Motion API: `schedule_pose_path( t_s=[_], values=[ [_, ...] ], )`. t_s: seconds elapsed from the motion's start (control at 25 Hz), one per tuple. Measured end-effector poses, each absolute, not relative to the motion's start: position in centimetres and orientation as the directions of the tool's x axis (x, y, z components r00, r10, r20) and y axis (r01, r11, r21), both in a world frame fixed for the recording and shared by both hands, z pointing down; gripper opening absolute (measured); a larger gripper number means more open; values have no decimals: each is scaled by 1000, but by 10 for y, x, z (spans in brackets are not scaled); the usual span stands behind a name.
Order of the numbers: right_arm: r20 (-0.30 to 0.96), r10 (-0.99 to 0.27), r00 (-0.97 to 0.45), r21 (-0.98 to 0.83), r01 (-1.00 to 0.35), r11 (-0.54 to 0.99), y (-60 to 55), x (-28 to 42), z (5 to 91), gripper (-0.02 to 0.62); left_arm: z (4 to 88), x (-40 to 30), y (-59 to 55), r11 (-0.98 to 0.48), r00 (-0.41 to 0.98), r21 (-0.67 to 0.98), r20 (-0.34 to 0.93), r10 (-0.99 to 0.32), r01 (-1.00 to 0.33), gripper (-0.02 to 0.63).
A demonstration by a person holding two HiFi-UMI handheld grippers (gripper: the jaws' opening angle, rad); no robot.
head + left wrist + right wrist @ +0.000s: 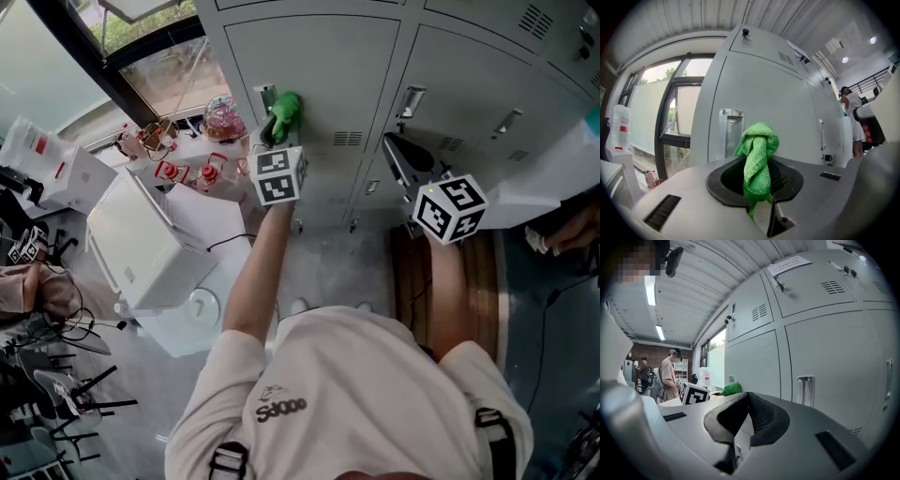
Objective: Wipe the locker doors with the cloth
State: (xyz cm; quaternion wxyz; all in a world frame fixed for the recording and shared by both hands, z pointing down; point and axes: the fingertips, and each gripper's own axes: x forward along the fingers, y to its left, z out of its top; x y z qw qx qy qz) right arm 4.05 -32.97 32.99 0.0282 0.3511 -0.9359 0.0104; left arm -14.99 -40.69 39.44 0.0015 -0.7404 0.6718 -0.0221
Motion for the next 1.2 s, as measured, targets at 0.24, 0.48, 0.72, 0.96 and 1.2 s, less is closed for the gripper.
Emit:
schedule_pose_path(
  t_s=[0.24, 0.48, 0.72, 0.96, 1.2],
  values=[
    [91, -709, -699, -8, -712, 702, -323, 80, 343, 9, 411, -109, -417, -109, 110, 22, 29, -994, -994, 83],
    [112, -758, -643, 10, -762, 648, -314, 129, 344, 9, 431, -39, -431, -231, 232, 17, 95, -968, -973, 83],
    [141, -772, -620, 25, -777, 629, -303, 154, 350, 9, 461, 27, -442, -362, 355, -6, 192, -915, -932, 83],
    [161, -752, -640, 10, -761, 649, -301, 149, 359, 9, 476, 8, -437, -339, 322, -46, 217, -922, -940, 83],
    [162, -703, -692, -3, -713, 701, -307, 106, 364, 9, 495, -84, -423, -163, 153, -27, 229, -961, -986, 83]
  ],
)
